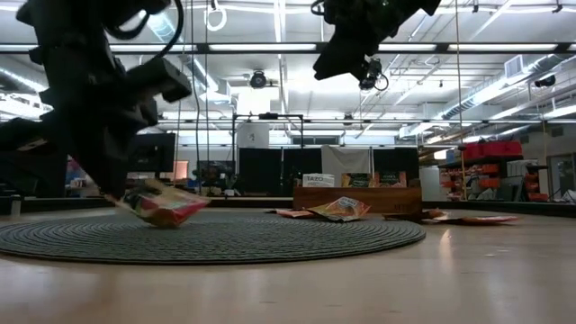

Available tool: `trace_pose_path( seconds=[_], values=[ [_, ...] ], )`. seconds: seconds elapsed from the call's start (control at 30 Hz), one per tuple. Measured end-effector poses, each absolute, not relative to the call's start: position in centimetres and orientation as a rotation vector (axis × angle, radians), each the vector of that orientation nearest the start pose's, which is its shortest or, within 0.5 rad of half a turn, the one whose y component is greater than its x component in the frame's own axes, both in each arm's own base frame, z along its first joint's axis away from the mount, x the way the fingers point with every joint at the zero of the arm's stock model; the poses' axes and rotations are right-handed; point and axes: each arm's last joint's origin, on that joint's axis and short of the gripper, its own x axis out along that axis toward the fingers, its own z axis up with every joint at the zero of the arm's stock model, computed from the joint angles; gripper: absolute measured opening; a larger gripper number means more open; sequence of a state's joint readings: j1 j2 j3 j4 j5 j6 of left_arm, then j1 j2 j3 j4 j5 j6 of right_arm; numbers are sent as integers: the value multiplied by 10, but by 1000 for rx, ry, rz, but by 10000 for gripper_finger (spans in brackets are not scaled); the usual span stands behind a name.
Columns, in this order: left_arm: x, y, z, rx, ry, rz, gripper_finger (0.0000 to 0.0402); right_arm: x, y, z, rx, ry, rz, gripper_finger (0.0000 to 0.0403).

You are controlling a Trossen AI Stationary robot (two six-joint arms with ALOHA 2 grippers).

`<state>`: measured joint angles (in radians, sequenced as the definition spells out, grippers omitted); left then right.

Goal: Pick & Place Tea
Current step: Put the yellow tea bag into the middle section of the wooden organizer

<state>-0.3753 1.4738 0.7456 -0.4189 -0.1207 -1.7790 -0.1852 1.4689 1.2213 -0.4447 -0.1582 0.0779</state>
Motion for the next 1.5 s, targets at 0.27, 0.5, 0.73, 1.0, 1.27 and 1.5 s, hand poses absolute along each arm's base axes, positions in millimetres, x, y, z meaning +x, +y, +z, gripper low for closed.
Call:
trace_pose_path(
  seconds=[0.27,0.5,0.73,1.0,1.27,1.5],
  values=[
    [237,-88,183,-1109,860,641,2,318,-50,307,319,634,93,129],
    [249,-81,209,-941,824,499,2,324,-50,304,341,612,131,181],
    [261,-68,233,-780,820,445,2,345,-40,279,360,664,213,217],
    [268,-56,272,-536,852,393,2,361,-34,283,382,588,224,217],
    [275,-45,313,-397,793,342,2,365,-36,299,401,554,195,215],
    [274,-29,329,-322,806,354,2,368,-36,313,415,542,164,214]
  ],
)
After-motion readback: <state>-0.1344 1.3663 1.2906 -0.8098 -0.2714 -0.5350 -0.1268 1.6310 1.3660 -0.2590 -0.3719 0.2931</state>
